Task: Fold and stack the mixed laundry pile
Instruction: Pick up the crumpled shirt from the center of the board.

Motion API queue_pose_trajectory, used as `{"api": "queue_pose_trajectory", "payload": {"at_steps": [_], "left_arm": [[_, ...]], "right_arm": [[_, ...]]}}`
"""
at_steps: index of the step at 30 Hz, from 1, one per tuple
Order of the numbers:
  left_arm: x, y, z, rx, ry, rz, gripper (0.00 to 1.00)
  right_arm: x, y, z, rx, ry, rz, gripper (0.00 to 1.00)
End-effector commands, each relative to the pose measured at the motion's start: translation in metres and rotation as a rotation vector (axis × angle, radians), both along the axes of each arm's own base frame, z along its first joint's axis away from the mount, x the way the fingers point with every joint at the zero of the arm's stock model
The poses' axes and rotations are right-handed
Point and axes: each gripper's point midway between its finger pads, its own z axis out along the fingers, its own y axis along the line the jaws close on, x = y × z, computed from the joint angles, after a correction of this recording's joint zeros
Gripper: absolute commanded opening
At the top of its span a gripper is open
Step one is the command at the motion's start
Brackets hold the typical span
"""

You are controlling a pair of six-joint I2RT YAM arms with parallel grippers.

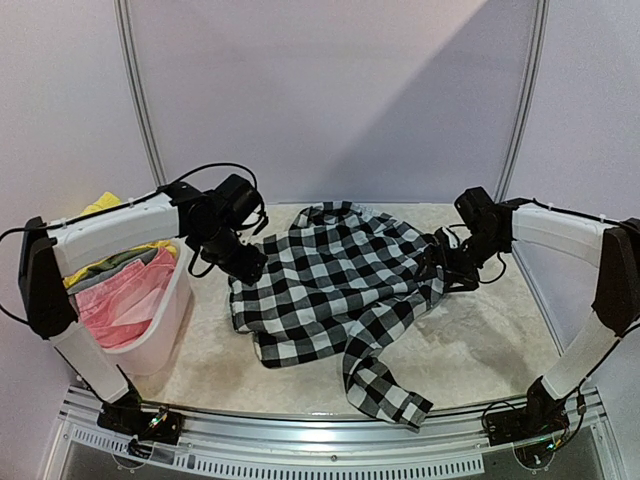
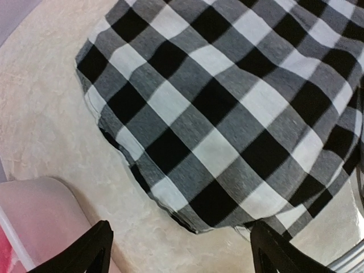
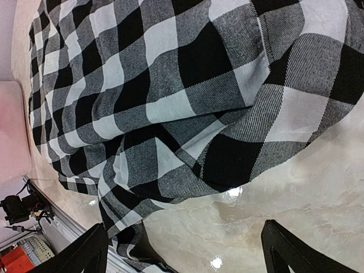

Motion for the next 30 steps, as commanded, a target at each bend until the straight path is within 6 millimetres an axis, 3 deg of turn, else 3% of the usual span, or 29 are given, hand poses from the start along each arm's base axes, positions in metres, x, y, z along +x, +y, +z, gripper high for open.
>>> {"api": "queue_pose_trajectory", "payload": {"at_steps": [1,5,11,21,30], "left_arm": [[-0.035,-0.034,0.004,-0.13,-0.045,-0.102,0.85],[-0.063,-0.055,0.0,-0.185,-0.069,-0.188,0.87],[-0.088,-0.084,-0.007,-0.211,-0.048,-0.298,0.87],[-0.099,-0.107,-0.04,-0.153,0.014,-0.342,0.82],[-0.097,-0.102,-0.057,-0.134,0.019,-0.303,0.8]], "right_arm": [[0.0,0.005,-0.005,0.007,-0.017,0.031,0.95],[-0.002,0.007,-0.007,-0.001,-0.024,0.039,0.95],[-0.021,0.015,-0.011,-0.032,-0.043,0.114,0.94],[-0.086,0.048,0.007,0.047,-0.244,0.328,0.94],[-0.149,0.055,0.015,0.111,-0.421,0.487,0.94]]}}
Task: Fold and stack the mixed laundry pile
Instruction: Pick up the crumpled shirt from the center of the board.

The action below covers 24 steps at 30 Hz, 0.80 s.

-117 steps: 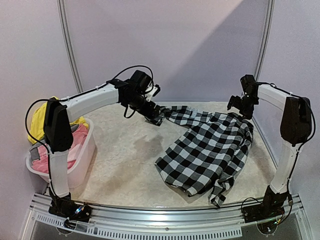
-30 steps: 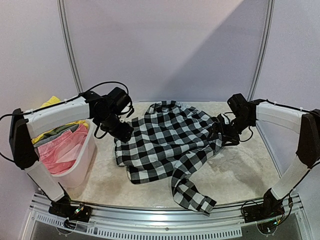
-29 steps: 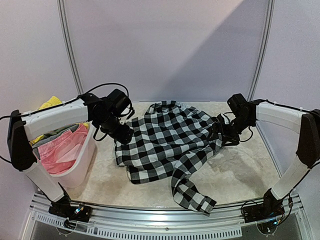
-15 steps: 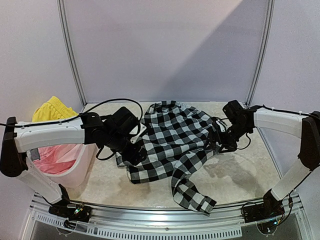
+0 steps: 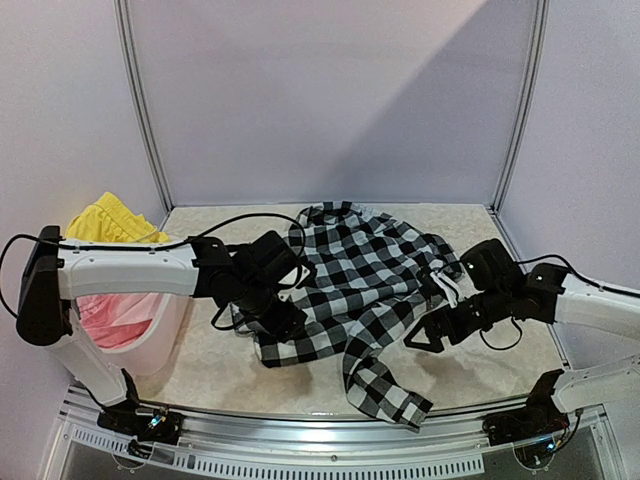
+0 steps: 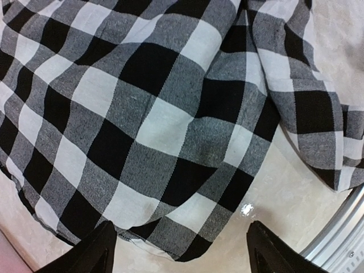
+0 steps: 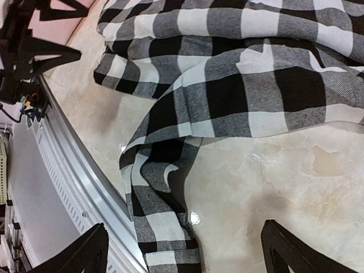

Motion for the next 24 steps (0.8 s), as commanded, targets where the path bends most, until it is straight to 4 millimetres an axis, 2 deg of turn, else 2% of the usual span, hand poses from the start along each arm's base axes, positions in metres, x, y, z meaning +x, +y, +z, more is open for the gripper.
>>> {"api": "queue_pose_trajectory", "payload": {"at_steps": [1,5,9,20,24], "left_arm": [[-0.001,-0.002,-0.009,-0.001,-0.007,0.018,0.8],[0.002,0.001,-0.013,-0.006,-0.014,0.053,0.8],[0.004,0.006,-0.018,-0.012,-0.012,0.096,0.79],[0.014,0.024,-0.03,-0.029,0.004,0.207,0.77],[0.014,0.03,-0.033,-0.022,0.008,0.228,0.77]], "right_arm": [[-0.016,0.004,0.003,0.029,-0.103,0.063,0.94],[-0.036,0.011,-0.002,0.016,-0.122,0.136,0.94],[-0.045,0.022,-0.006,0.008,-0.117,0.181,0.94],[-0.048,0.046,-0.036,-0.117,-0.061,0.237,0.92],[-0.051,0.064,-0.032,-0.165,-0.128,0.303,0.91]]}}
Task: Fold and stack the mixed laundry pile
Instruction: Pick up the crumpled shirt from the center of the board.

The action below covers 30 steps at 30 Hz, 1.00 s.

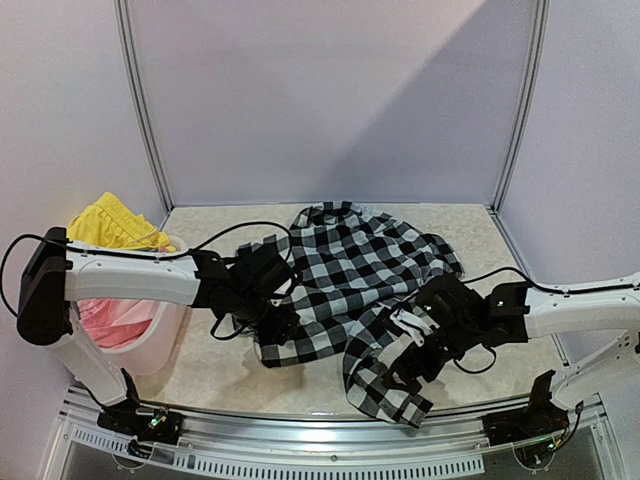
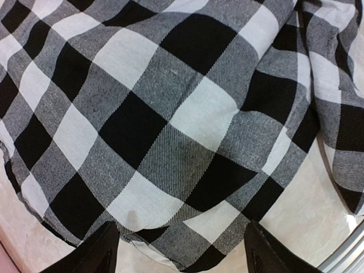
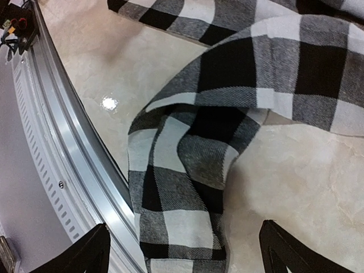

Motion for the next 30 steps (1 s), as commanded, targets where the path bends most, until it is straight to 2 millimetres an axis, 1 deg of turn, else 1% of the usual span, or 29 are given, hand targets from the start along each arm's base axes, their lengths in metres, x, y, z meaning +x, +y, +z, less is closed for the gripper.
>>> {"api": "queue_pose_trajectory", "payload": {"at_steps": [1,6,9,12,15,18,24,30], "left_arm": [[0.004,0.01,-0.004,-0.003,-0.003,0.051,0.76],[0.003,0.017,-0.003,-0.007,-0.006,0.069,0.75],[0.002,0.021,-0.002,-0.002,-0.008,0.077,0.74],[0.001,0.027,0.0,-0.002,-0.013,0.09,0.73],[-0.002,0.033,0.0,-0.007,-0.01,0.105,0.72],[-0.005,0.037,-0.002,-0.013,-0.004,0.121,0.72],[-0.01,0.043,-0.003,-0.025,0.004,0.145,0.7],[-0.011,0.043,-0.004,-0.022,0.01,0.148,0.7]], "right_arm": [[0.004,0.024,0.014,-0.014,-0.11,0.073,0.91],[0.015,0.045,0.029,0.023,-0.149,0.079,0.87],[0.018,0.056,0.026,0.01,-0.109,0.058,0.82],[0.016,0.065,0.01,-0.015,-0.009,0.018,0.77],[0.017,0.066,-0.002,-0.023,0.061,-0.025,0.74],[0.017,0.07,-0.007,0.004,0.121,-0.062,0.71],[0.007,0.081,-0.016,0.055,0.216,-0.054,0.68],[0.007,0.084,-0.029,0.076,0.299,-0.087,0.63]]}}
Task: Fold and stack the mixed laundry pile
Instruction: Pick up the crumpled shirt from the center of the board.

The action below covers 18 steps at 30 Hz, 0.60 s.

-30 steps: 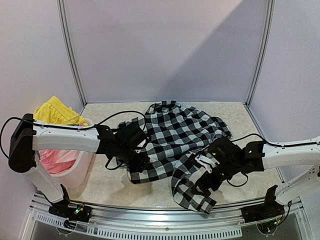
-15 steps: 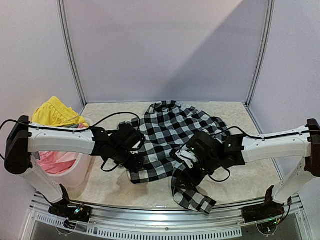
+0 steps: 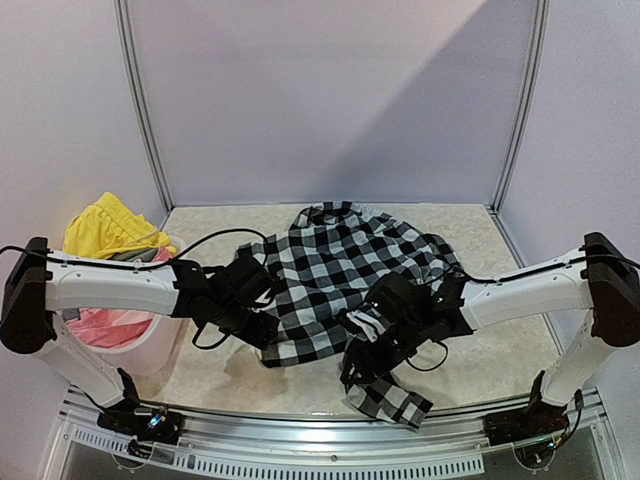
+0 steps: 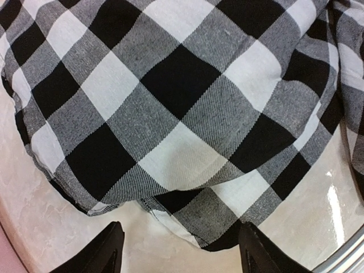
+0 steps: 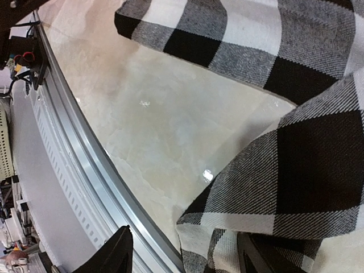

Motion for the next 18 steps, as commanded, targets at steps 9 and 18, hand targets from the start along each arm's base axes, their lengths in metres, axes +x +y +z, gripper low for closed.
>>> {"api": "queue_pose_trajectory", "payload": {"at_steps": [9,18], "left_arm": [[0.004,0.003,0.003,-0.023,-0.003,0.041,0.69],[0.008,-0.003,0.003,-0.025,-0.002,0.045,0.68]], "right_arm": [[0.006,0.004,-0.017,0.032,0.105,-0.044,0.52],[0.022,-0.002,-0.028,-0.029,0.115,-0.092,0.36]]}}
